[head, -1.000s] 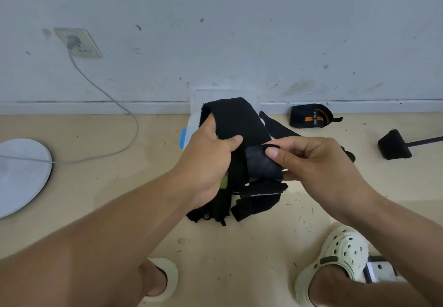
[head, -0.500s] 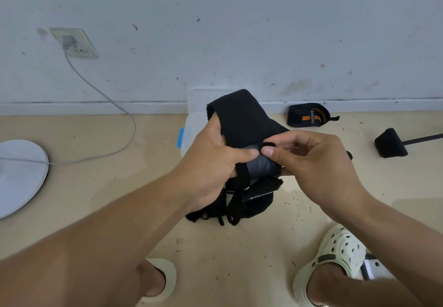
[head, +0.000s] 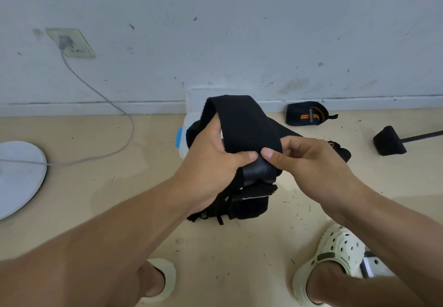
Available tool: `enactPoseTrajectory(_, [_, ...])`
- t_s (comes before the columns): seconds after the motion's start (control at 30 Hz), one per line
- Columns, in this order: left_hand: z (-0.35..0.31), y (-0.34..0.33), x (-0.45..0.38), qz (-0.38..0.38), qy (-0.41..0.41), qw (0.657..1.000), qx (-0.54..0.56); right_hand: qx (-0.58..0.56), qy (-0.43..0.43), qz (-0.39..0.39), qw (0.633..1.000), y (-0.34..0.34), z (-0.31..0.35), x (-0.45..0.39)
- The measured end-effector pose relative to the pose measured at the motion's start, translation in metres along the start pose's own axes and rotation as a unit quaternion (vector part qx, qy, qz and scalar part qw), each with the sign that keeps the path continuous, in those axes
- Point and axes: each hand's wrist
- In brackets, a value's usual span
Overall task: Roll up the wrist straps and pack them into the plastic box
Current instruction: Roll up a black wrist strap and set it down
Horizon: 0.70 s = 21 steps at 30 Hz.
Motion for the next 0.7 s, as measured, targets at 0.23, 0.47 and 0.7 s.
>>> enactPoseTrajectory(0.23, [-0.016, -0.001, 0.002, -0.064, 0.06, 0.996, -0.002, 0.148, -0.096, 0.117, 0.977, 0.008, 0.011, 0.005])
enactPoseTrajectory(0.47, [-0.027, -0.005, 0.008, -0.001, 0.067, 0.989, -0.134, 0.182, 0.019, -0.044, 0.982, 0.03, 0.019, 0.003])
enactPoseTrajectory(0.7, [-0.035, -0.001, 0.011, 0.105, 0.052, 0.987, -0.109, 0.127, -0.051, 0.177, 0.975, 0.031, 0.022, 0.009])
Point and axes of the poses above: each hand's wrist, its own x-axis away from the middle knuckle, its own y-axis out of the back of the hand, z = x × y, and after that the axes turned 15 degrees about z, right-handed
